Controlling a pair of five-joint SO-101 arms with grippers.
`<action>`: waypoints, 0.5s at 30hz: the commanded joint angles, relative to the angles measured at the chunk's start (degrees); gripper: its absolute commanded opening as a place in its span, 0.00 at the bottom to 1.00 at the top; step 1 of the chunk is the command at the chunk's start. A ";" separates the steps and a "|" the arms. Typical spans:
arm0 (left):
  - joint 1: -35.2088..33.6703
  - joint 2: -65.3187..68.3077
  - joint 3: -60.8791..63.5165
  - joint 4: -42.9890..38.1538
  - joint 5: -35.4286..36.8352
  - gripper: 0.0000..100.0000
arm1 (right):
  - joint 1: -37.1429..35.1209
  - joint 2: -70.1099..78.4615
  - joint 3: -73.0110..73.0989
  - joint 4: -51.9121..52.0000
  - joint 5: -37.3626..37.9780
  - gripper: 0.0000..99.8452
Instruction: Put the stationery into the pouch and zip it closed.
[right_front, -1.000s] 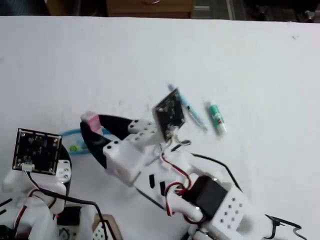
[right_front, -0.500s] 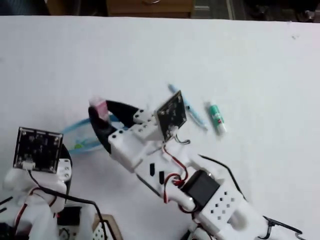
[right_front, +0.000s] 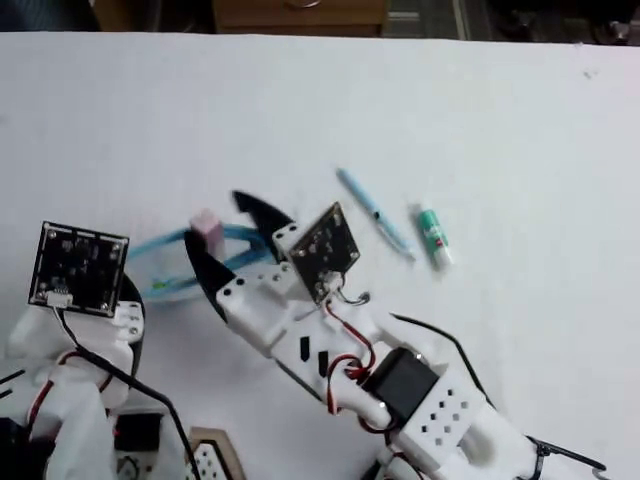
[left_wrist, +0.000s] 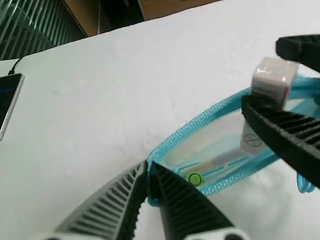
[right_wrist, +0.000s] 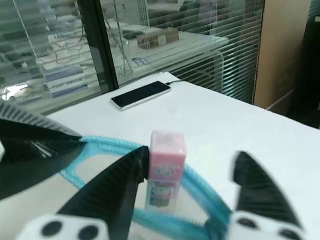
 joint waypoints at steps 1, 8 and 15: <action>-0.40 3.65 0.62 0.70 0.26 0.02 | -0.04 -0.13 -4.13 3.82 0.70 0.33; -0.40 3.65 0.62 0.70 0.26 0.02 | 2.24 0.40 -17.67 10.24 0.62 0.33; -0.40 3.74 0.62 0.70 0.26 0.02 | 4.79 0.48 -31.30 18.42 0.53 0.33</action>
